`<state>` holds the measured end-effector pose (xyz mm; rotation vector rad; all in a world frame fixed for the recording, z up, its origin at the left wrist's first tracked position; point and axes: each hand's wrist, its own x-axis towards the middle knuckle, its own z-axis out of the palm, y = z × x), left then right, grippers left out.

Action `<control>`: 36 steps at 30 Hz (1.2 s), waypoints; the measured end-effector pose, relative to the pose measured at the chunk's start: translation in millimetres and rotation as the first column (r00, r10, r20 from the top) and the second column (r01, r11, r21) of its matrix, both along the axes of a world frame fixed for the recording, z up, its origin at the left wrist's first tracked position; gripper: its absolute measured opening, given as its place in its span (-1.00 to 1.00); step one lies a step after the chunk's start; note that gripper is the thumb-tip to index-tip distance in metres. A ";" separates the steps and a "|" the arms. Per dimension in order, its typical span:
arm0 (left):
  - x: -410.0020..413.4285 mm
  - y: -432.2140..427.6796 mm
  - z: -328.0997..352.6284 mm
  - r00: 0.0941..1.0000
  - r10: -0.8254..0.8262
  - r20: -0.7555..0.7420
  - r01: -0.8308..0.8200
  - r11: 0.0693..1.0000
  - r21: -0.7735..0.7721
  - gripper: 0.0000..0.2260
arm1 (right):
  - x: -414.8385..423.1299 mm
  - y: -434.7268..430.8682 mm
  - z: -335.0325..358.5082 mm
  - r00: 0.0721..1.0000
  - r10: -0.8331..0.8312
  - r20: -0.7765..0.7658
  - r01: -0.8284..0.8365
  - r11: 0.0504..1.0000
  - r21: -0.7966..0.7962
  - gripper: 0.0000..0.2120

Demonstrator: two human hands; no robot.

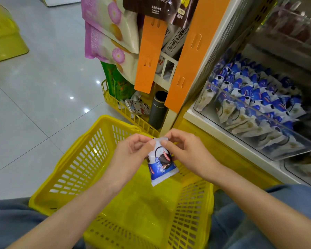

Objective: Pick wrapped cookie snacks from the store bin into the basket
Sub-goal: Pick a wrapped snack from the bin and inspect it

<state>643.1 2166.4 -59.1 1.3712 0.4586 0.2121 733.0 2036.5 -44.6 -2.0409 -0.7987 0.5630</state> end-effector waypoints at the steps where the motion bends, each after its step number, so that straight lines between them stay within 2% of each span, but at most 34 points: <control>1: 0.0 0.7 0.1 1.000 0.004 -0.007 -0.004 1.000 -0.003 -0.86 | -0.5 -0.1 0.1 1.000 -0.004 0.015 0.004 1.000 0.006 -0.88; 5: 0.6 1.6 -1.1 0.999 0.031 -0.031 -0.031 0.999 0.010 -0.79 | -3.2 0.2 0.8 0.994 0.044 0.096 -0.045 0.999 0.010 -0.98; 8: 0.4 1.1 -2.6 0.999 0.013 -0.043 -0.011 0.998 0.057 -0.76 | -5.4 0.4 1.4 0.985 0.056 0.163 -0.057 0.998 0.000 -0.95; 13: 1.8 0.1 -3.1 0.998 0.000 -0.059 0.001 1.000 0.019 -0.76 | -7.6 -2.7 4.1 0.921 0.108 0.375 -0.101 0.994 -0.037 -0.91; 17: 3.3 -3.4 -4.1 0.992 0.059 -0.109 -0.058 0.998 0.013 -0.87 | -8.2 -4.9 4.0 0.918 -0.007 0.397 -0.003 1.000 0.025 -0.98; 19: 2.7 -2.8 -6.2 0.979 0.069 -0.192 -0.059 0.997 0.056 -0.88 | -7.5 -5.4 6.0 0.913 -0.082 0.399 0.045 0.994 0.102 -0.98; 21: 2.5 -2.0 -5.6 0.975 0.030 -0.220 -0.027 0.999 0.017 -0.86 | -7.3 -7.3 8.8 0.903 -0.098 0.418 0.043 0.989 0.140 -0.97; 24: 1.8 -2.4 0.5 0.990 -0.040 -0.135 0.016 0.985 -0.172 -0.85 | -10.2 -10.9 10.0 0.848 -0.022 0.530 -0.029 0.996 0.087 -0.94; 27: -0.9 -1.8 2.3 0.993 -0.112 0.028 0.116 0.941 -0.317 -0.78 | -12.6 -12.6 10.6 0.733 0.027 0.679 -0.055 0.998 0.019 -0.90; 29: -3.1 -2.8 3.6 0.977 -0.178 0.117 0.204 0.940 -0.273 -0.70 | -13.1 -12.6 11.3 0.671 0.043 0.740 -0.062 0.998 -0.003 -0.87; 32: -4.6 -4.7 5.3 0.969 -0.190 0.158 0.220 0.954 -0.203 -0.59 | -13.2 -13.1 8.3 0.617 0.091 0.782 -0.095 0.995 -0.040 -0.92; 36: -3.9 -0.4 7.4 0.982 -0.107 0.158 0.138 0.970 -0.199 -0.72 | -10.8 -11.4 7.9 0.685 0.155 0.712 -0.166 0.985 -0.055 -0.82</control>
